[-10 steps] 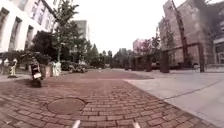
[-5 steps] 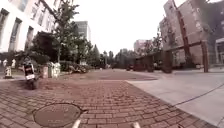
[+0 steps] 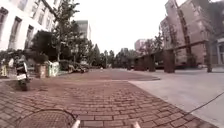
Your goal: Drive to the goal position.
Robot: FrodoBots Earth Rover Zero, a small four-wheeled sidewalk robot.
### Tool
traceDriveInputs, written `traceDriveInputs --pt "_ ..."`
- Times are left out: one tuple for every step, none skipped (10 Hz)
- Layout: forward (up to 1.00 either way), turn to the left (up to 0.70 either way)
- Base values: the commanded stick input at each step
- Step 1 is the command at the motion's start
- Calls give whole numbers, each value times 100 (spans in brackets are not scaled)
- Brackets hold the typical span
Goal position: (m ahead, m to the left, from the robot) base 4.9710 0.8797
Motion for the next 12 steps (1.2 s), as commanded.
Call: traceDriveInputs --pt "70 0" --pt "70 0" --pt "70 0" --pt "70 0" --pt "70 0" --pt "70 0" --pt "70 0" --pt "70 0" --pt "70 1" --pt "70 9" --pt "70 12" --pt "70 14"
